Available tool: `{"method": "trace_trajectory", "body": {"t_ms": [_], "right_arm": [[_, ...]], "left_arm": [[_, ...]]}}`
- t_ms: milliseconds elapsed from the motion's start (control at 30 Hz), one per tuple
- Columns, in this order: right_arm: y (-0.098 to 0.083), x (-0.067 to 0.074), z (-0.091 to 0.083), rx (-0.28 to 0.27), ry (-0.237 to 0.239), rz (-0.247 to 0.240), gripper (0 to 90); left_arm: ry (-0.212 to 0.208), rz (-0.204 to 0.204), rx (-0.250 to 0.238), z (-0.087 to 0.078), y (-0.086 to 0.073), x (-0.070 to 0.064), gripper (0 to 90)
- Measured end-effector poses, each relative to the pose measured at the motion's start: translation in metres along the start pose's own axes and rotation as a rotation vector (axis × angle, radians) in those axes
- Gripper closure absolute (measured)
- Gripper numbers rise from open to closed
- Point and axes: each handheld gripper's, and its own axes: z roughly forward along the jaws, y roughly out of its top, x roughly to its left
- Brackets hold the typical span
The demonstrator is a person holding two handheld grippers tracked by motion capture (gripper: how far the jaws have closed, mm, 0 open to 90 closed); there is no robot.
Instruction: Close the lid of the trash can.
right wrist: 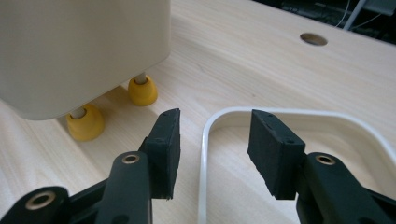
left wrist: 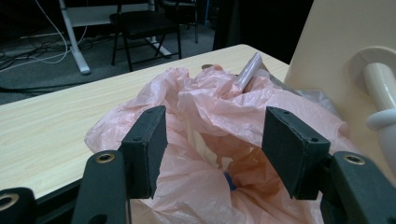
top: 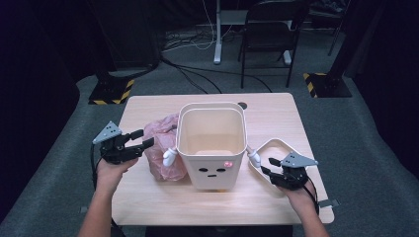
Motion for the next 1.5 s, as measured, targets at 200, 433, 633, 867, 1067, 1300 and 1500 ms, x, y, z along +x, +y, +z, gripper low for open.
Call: {"method": "trace_trajectory", "body": {"t_ms": [200,433,633,867,1067,1300,1500], "right_arm": [[-0.008,-0.003,0.003,0.019,0.001,0.010,56.3],[-0.017,-0.002,0.010,0.077,0.024,0.009,60.2],[-0.023,-0.001,0.020,0.135,0.027,-0.004,65.6],[-0.028,-0.003,0.028,0.169,0.049,0.012,67.9],[-0.030,-0.002,0.036,0.216,0.052,0.005,72.1],[-0.033,-0.002,0.041,0.270,0.049,-0.009,81.6],[-0.030,-0.003,0.040,0.276,0.037,-0.019,83.9]], "left_arm": [[0.006,0.003,-0.025,-0.002,0.002,0.000,39.7],[0.023,0.021,-0.018,-0.003,0.006,0.000,39.7],[0.019,0.025,-0.019,-0.003,0.007,-0.001,39.7],[0.018,0.023,-0.016,-0.003,0.007,-0.001,39.7],[0.019,0.025,-0.016,-0.003,0.007,0.000,39.7],[0.019,0.019,-0.016,-0.003,0.006,0.000,39.7],[0.016,0.019,-0.021,-0.004,0.006,0.001,39.7]]}}
